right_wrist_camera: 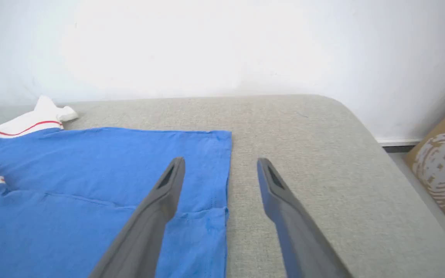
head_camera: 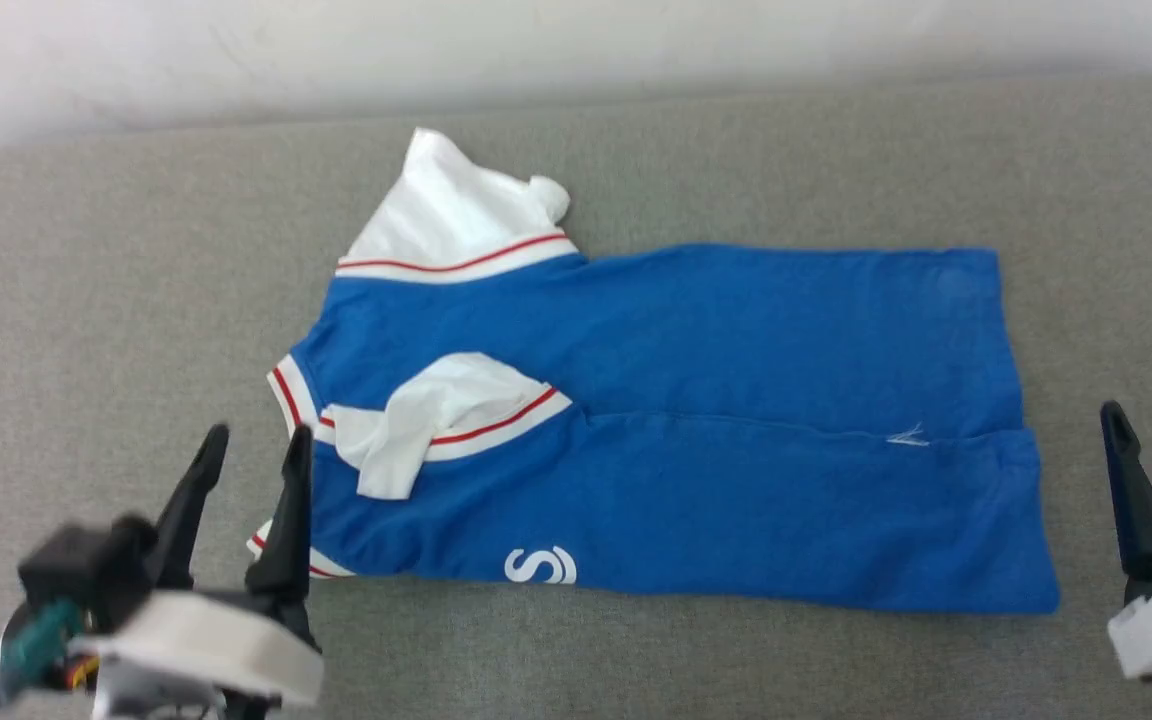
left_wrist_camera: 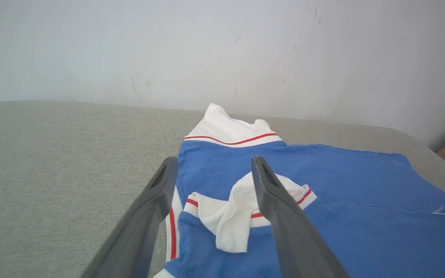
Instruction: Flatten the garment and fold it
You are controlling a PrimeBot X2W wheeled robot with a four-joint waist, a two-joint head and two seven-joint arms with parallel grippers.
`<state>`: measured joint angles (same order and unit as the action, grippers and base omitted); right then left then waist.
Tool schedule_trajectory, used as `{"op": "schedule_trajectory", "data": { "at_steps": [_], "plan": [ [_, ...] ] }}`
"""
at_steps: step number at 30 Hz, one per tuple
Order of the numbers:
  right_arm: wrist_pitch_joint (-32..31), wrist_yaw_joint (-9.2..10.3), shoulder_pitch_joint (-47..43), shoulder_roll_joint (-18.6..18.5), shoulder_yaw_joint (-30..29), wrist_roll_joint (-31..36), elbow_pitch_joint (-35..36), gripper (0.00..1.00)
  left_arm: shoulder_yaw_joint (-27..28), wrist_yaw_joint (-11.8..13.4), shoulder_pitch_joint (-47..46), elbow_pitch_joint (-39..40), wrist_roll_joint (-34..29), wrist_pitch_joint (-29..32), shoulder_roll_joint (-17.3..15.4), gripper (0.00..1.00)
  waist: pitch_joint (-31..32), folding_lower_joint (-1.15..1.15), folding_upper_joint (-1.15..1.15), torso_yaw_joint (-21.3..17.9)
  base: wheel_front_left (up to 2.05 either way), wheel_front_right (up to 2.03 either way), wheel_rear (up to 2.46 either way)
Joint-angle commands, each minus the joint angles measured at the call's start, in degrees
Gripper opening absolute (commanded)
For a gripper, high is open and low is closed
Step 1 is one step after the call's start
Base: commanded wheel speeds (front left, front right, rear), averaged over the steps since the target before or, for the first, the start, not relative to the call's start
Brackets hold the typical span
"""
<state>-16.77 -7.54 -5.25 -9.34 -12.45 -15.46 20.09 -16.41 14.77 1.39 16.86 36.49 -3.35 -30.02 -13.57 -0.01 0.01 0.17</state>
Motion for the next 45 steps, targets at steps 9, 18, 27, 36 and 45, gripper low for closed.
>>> {"op": "schedule_trajectory", "data": {
  "at_steps": [9, 18, 27, 36, 45],
  "plan": [
    [12.8, 0.05, -8.2, 6.1, -1.5, 8.4, 1.8, 1.0, -1.2, 5.7, 11.4, 1.4, -6.5, -8.8, 3.0, 1.0, 7.2, 0.01, -0.01, 0.1, 0.0, 0.0, 0.0],
    [16.7, 0.05, -11.5, 6.4, -2.1, 7.7, -1.2, 1.0, -1.5, 7.8, 12.5, 2.0, -6.4, -3.5, 1.7, 1.0, 9.9, 0.01, -0.01, 0.9, 0.0, 0.0, 0.0],
    [16.1, 0.05, -9.3, 6.5, -1.1, 8.5, -0.9, 1.0, -3.5, 4.1, 3.0, 0.9, -4.4, 16.2, -7.0, 1.0, 5.2, 0.01, -0.01, 0.8, 0.0, 0.0, 0.0],
    [14.9, 0.05, -7.8, 6.5, -0.8, 9.5, 0.1, 1.0, -5.3, 1.7, -6.3, -4.8, 0.4, 27.2, -6.3, 1.0, -1.5, 0.01, -0.01, 0.1, 0.0, 0.0, 0.0],
    [13.3, 0.05, -5.9, 6.5, 0.1, 10.9, 1.3, 1.0, -7.8, 2.7, -9.9, -13.6, 3.1, 38.2, -5.9, 1.0, -4.5, 0.01, -0.01, 0.0, 0.0, 0.0, 0.0]
  ]
}}
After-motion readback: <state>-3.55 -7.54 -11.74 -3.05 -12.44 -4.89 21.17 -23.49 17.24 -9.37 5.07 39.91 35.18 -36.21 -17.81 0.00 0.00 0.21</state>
